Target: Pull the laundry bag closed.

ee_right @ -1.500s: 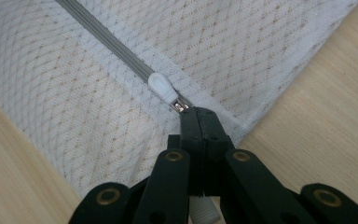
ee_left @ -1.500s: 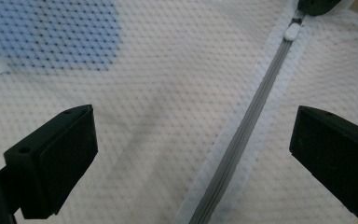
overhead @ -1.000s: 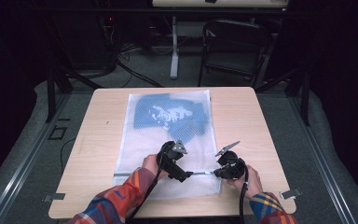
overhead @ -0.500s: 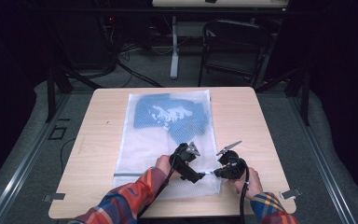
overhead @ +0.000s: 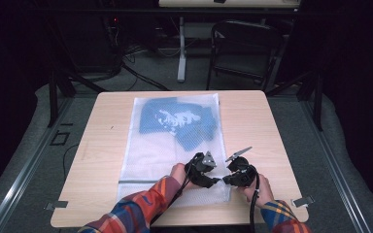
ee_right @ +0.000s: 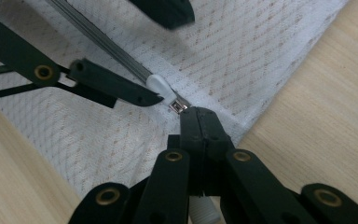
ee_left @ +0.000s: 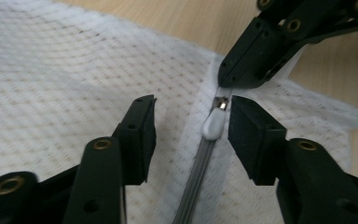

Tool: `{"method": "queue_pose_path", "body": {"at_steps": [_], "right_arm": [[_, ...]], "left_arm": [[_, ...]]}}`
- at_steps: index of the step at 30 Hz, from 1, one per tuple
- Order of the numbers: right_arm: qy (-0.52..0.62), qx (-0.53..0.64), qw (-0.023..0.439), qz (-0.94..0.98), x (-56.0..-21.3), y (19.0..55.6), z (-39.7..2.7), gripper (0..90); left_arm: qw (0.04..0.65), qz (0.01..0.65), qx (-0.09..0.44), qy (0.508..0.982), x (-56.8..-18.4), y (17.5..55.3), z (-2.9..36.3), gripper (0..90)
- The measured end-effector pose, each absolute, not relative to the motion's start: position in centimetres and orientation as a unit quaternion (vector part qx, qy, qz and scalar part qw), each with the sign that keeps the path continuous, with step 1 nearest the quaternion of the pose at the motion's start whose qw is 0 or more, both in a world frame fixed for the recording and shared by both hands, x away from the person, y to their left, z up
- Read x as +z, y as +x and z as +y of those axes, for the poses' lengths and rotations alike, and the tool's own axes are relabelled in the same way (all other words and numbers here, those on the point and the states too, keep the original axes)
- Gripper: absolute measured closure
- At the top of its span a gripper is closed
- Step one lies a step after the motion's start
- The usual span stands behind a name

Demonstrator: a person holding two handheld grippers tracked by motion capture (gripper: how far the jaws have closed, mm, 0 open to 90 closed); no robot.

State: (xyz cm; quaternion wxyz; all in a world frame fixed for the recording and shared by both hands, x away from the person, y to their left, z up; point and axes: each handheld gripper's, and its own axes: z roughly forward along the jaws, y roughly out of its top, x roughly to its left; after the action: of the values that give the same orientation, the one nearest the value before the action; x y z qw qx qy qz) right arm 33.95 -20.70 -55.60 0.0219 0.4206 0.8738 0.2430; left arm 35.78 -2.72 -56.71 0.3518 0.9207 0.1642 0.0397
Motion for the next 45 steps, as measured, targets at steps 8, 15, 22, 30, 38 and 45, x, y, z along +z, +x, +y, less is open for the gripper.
{"method": "queue_pose_path", "body": {"at_steps": [8,15,22,30,38,45], "right_arm": [[0.421,0.244,0.022,0.873,-55.6,33.9,-20.8,90.0],[0.425,0.251,0.019,0.869,-55.7,33.9,-20.8,90.0],[0.433,0.251,0.014,0.866,-55.7,34.0,-20.9,90.0],[0.453,0.256,-0.007,0.854,-55.8,34.2,-21.4,90.0],[0.454,0.260,-0.002,0.852,-55.8,34.3,-21.3,90.0],[0.460,0.258,-0.001,0.850,-55.8,34.3,-21.3,90.0]], "left_arm": [[0.372,0.164,0.022,0.913,-57.8,36.0,-3.1,64.5],[0.361,0.156,0.030,0.919,-57.6,35.9,-3.2,61.7],[0.366,0.166,0.018,0.916,-57.7,36.1,-3.0,63.1],[0.368,0.172,0.002,0.914,-57.6,36.0,-2.9,75.7],[0.373,0.168,-0.007,0.913,-57.4,35.8,-2.8,82.3],[0.354,0.152,-0.001,0.923,-57.3,35.5,-2.9,86.3]]}}
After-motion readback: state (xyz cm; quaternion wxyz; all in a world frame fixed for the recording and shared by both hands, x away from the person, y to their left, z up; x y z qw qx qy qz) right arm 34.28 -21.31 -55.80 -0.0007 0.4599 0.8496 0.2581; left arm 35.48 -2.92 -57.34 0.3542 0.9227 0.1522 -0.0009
